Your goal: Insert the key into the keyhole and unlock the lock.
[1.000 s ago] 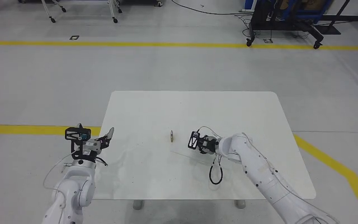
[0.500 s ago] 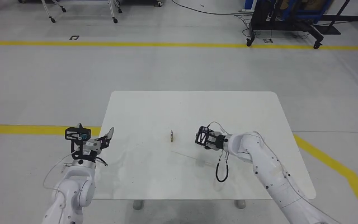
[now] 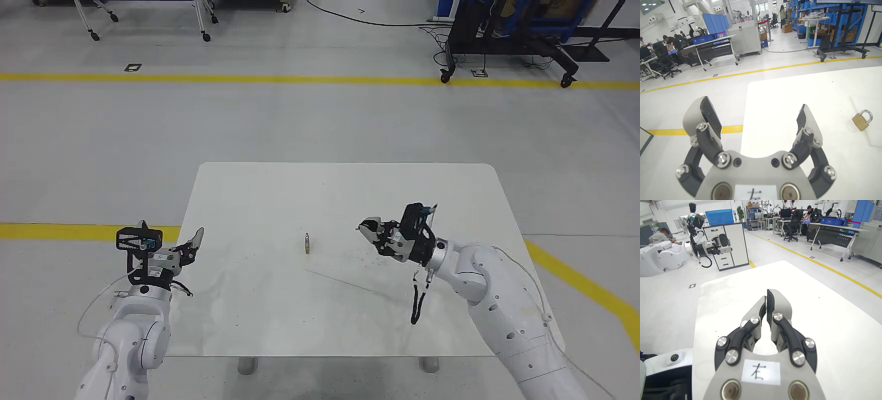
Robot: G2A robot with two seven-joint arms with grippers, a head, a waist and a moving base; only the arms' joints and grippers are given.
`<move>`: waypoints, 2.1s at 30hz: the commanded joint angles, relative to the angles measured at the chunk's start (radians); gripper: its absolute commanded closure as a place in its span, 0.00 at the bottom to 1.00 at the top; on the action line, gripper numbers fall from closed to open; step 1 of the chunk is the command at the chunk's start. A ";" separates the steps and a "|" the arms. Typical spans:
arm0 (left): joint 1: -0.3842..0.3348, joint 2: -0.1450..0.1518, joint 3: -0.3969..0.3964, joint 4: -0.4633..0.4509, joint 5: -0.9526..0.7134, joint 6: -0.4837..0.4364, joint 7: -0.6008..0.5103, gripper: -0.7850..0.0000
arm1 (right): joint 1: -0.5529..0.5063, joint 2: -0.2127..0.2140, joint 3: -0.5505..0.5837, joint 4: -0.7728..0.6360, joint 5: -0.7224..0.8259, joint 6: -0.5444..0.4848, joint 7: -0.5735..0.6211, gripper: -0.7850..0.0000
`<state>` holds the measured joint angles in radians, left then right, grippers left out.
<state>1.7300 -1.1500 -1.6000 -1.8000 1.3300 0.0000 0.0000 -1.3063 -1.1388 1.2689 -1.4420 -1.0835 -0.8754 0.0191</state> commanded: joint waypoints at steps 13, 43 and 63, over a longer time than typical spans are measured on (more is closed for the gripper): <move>0.000 0.000 0.000 0.000 0.000 0.000 0.000 0.00 | 0.000 0.000 0.000 0.000 -0.002 0.000 0.000 1.00; -0.131 -0.010 0.062 0.000 -0.731 -0.346 -0.324 0.00 | 0.136 -0.028 -0.229 0.173 0.359 -0.137 -0.195 1.00; -0.422 0.012 0.152 0.401 -1.733 -0.526 -1.169 0.21 | 0.316 -0.050 -0.504 0.354 1.481 -0.090 0.545 1.00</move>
<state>1.3141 -1.1367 -1.4601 -1.4034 -0.3946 -0.5209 -1.1648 -0.9957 -1.1878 0.7676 -1.0946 0.3843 -0.9761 0.5421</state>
